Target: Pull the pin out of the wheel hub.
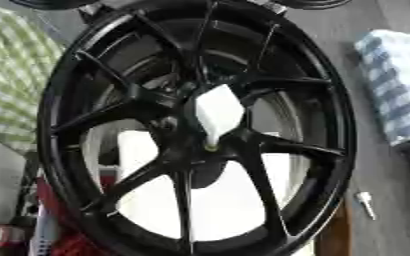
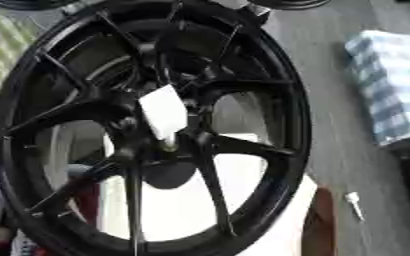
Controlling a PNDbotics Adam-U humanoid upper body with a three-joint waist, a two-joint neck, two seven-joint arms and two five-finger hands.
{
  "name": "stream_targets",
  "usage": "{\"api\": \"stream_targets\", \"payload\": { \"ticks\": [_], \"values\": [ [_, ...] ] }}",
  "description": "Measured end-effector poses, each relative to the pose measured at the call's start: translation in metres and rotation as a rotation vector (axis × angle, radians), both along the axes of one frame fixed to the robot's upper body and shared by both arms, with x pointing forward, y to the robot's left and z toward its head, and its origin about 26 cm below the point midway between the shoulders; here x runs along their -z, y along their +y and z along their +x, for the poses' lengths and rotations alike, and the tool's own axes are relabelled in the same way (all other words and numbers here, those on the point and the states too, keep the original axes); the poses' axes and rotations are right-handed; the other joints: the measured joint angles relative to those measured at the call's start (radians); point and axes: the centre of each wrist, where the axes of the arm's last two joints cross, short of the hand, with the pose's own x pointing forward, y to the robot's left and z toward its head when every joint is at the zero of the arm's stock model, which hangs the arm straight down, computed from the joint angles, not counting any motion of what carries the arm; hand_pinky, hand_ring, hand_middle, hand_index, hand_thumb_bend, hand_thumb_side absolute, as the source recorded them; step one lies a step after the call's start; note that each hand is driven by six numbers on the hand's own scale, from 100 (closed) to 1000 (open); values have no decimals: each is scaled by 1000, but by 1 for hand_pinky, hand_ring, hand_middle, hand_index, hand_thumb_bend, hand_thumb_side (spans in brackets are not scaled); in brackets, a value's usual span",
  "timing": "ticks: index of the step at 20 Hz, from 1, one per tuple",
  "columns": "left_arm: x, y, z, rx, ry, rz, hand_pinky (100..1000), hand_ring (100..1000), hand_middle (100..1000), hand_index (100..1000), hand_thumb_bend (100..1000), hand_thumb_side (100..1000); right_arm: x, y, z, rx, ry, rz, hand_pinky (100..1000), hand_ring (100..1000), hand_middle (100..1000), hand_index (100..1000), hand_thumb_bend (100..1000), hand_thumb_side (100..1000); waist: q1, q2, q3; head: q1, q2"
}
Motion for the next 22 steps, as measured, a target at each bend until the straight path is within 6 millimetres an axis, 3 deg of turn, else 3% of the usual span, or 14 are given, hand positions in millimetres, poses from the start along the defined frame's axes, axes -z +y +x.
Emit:
{"api": "stream_targets", "payload": {
  "ticks": [8,15,22],
  "values": [
    [6,-2,-11,5,34,66,857,668,619,755,219,767,-12,-6,-5,-15,-20,-224,797,631,564,677,100,684,-2,0,0,9,0],
    [10,-1,-14,-2,47,104,856,667,618,755,216,767,-34,-6,-8,-74,-80,-488,820,713,627,729,100,508,-8,-11,-3,9,4],
    [10,-2,-15,6,53,139,855,667,617,754,215,766,-55,1,-10,-171,-151,-776,842,772,685,768,100,518,-14,-21,-5,6,5]
  ]
}}
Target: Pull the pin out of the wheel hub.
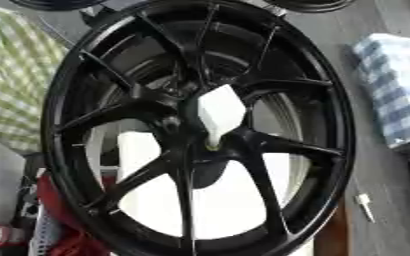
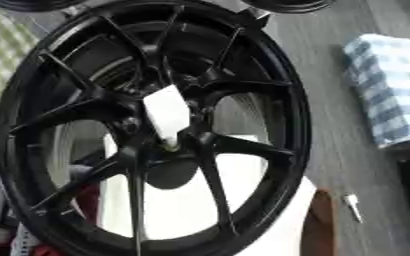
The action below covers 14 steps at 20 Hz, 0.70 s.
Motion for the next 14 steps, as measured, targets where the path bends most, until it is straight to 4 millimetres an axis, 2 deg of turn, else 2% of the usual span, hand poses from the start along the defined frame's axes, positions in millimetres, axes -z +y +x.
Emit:
{"api": "stream_targets", "payload": {
  "ticks": [2,8,14],
  "values": [
    [0,0,0,4,4,4,855,666,617,754,215,766,-3,3,0,-28,-4,-81,851,791,705,777,100,569,0,-2,3,-6,2],
    [0,-4,1,26,14,15,854,666,617,754,214,768,1,14,3,-101,34,-307,861,809,725,792,100,642,-11,-6,17,-25,6],
    [0,-5,1,41,26,33,853,666,616,754,212,769,-2,25,6,-144,37,-494,858,815,731,791,100,581,-16,-10,24,-42,7]
  ]
}}
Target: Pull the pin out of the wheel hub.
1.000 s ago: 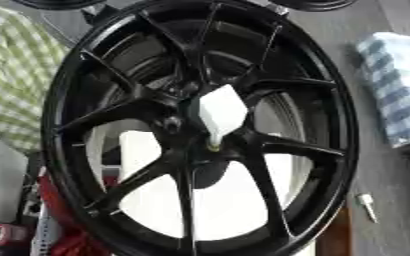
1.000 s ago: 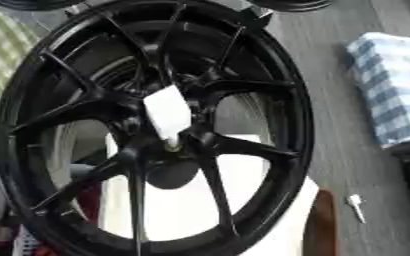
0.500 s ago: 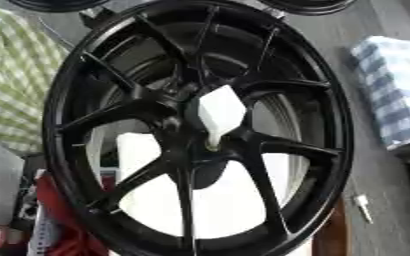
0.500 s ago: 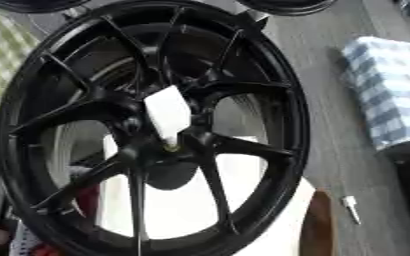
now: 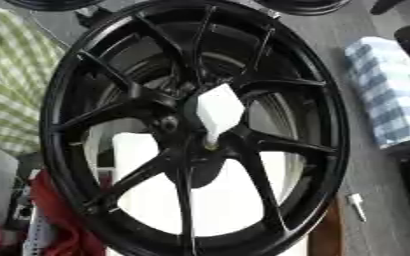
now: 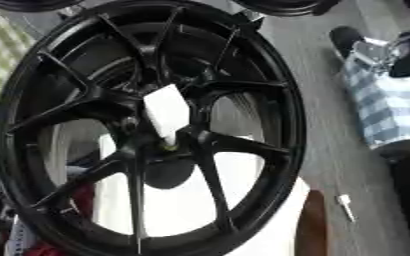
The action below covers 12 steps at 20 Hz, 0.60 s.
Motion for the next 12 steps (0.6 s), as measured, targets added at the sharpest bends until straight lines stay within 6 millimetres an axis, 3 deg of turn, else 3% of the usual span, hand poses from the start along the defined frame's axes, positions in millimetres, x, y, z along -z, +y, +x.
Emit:
{"api": "stream_targets", "payload": {
  "ticks": [8,12],
  "values": [
    [0,-1,0,10,10,15,852,665,616,753,210,772,-8,13,2,-55,-29,-214,849,808,726,787,100,533,-9,-5,5,-12,0],
    [0,-3,1,24,19,23,851,665,616,752,211,773,-10,27,5,-113,-15,-265,846,804,724,787,151,520,-24,-11,23,-26,1]
  ]
}}
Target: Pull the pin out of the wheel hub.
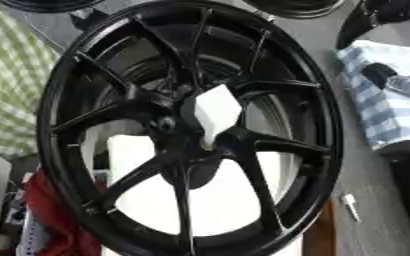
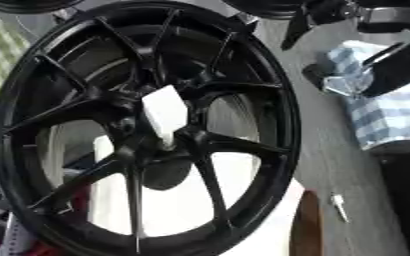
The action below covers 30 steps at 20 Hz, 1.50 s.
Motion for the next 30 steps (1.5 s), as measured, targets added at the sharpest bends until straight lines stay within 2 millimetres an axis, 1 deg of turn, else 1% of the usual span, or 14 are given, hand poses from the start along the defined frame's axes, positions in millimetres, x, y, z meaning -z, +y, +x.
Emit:
{"api": "stream_targets", "payload": {
  "ticks": [3,6,10,14,16,20,23,30],
  "values": [
    [0,0,0,0,4,1,850,665,615,752,210,774,-2,14,2,-27,34,-12,845,802,725,789,171,533,-3,-3,-1,0,0],
    [1,0,0,-1,7,2,850,664,615,752,210,775,-6,26,4,-43,69,-11,844,801,728,797,192,510,-9,-3,-4,1,1],
    [3,1,-1,-5,14,0,850,665,615,751,211,775,-11,43,5,-62,104,14,842,798,727,794,208,509,-14,-6,-4,1,8],
    [3,1,-1,-9,17,-3,849,665,615,751,212,775,-13,61,6,-78,130,34,844,802,734,800,220,494,-16,-15,-2,1,10],
    [3,1,-1,-12,20,-7,849,665,615,751,213,774,-14,70,6,-89,146,41,846,805,738,805,233,477,-19,-21,1,1,16],
    [3,1,-1,-15,24,-16,848,665,615,750,212,773,-15,88,6,-109,186,52,856,824,756,833,263,461,-23,-34,6,-3,18],
    [3,4,0,-25,24,-29,849,665,615,750,214,776,-13,98,6,-112,237,53,864,837,771,852,283,451,-26,-35,11,-13,18],
    [4,11,4,-48,30,-74,849,665,615,749,218,778,-14,113,5,-96,343,58,880,858,792,872,310,391,-37,-43,23,-31,18]
  ]
}}
